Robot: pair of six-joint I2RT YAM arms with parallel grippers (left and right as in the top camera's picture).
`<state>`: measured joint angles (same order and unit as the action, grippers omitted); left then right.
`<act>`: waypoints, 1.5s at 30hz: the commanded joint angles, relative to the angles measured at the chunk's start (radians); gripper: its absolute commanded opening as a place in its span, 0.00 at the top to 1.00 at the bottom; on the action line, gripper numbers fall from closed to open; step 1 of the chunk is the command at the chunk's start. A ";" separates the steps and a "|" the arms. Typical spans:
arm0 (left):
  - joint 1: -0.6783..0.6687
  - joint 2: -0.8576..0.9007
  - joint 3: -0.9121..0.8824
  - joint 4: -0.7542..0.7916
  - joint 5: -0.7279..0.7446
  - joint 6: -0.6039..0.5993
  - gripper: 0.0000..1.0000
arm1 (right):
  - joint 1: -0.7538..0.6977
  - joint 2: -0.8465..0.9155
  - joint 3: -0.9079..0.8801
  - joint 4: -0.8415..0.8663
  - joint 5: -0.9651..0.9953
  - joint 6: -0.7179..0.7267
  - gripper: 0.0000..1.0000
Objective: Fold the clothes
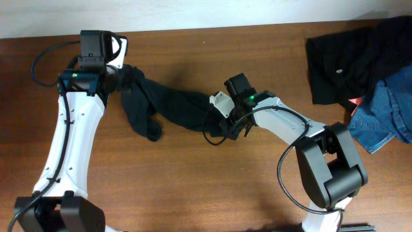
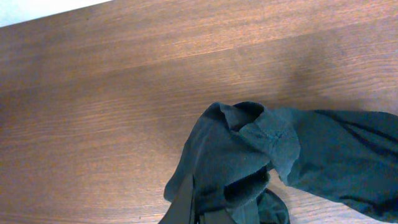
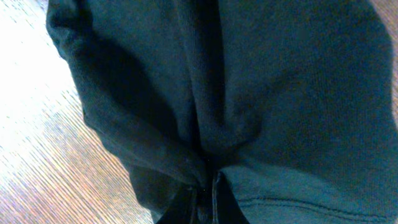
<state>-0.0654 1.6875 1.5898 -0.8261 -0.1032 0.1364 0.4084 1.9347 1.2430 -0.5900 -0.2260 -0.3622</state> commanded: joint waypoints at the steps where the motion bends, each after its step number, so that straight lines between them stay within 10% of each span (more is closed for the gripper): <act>1: 0.001 0.006 0.016 0.007 0.010 -0.008 0.99 | 0.005 0.003 -0.008 0.001 0.006 0.005 0.96; 45: 0.005 -0.084 0.126 0.058 0.010 0.012 0.99 | -0.183 -0.118 0.641 -0.544 0.103 0.122 0.96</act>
<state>-0.0654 1.6325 1.6566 -0.7769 -0.1032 0.1371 0.2676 1.8847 1.8400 -1.1290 -0.1310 -0.2569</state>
